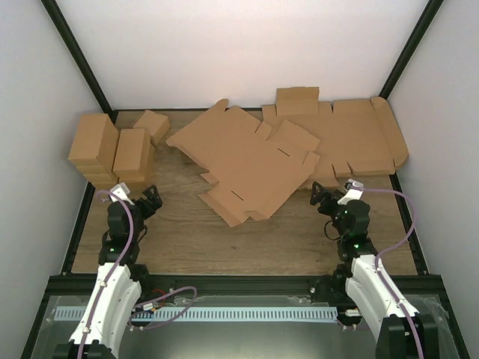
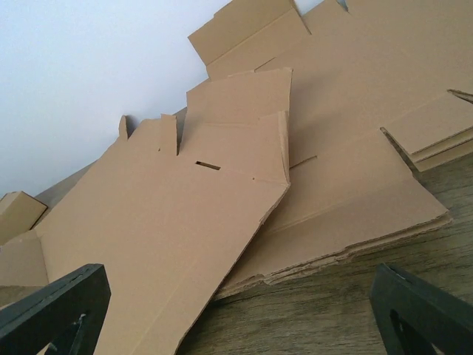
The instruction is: Fold the paper box
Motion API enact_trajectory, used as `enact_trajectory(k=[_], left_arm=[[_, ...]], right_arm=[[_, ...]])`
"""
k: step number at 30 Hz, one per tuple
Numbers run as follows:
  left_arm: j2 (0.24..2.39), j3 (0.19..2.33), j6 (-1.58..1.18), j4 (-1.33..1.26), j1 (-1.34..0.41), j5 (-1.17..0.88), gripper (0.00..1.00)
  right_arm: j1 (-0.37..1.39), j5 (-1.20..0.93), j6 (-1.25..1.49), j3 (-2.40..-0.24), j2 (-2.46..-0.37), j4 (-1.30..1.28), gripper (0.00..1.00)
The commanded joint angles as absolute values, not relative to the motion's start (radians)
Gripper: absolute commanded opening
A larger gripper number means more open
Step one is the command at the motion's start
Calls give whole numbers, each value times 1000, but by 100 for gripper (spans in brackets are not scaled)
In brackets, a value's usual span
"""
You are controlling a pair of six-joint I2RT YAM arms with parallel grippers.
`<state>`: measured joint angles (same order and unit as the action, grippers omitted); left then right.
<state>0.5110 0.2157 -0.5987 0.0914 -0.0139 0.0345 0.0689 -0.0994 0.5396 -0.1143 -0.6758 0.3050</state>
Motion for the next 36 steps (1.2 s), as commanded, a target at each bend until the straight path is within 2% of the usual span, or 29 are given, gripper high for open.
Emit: enact_trajectory(k=[1,9,13,17,23,28,36], left_arm=[[509,205,-578,56,-15,-7,100],[533,191,-528,-33,-16,-226,100],[579,193,-619,-89,-15,-313,100],[680,234,-713,-137,-25,-390,100],[925,408,-703,-61,-69,-498,100],[1049,506,-655,-19,-138,-496,100],[1057,510,-634,-7,-172,-456,100]], right_arm=[[75,-102,543,-116,-675,338,100],[75,-137,552,-132,-731,340,100],[75,-154,611,-177,-786,272,100],[75,-243,669,-253,-882,200,100],[75,-360,754,-341,-1031,168,96],[75,-432,849,-382,-1163,209,81],[110,-511,891,-420,-1359,312,73]])
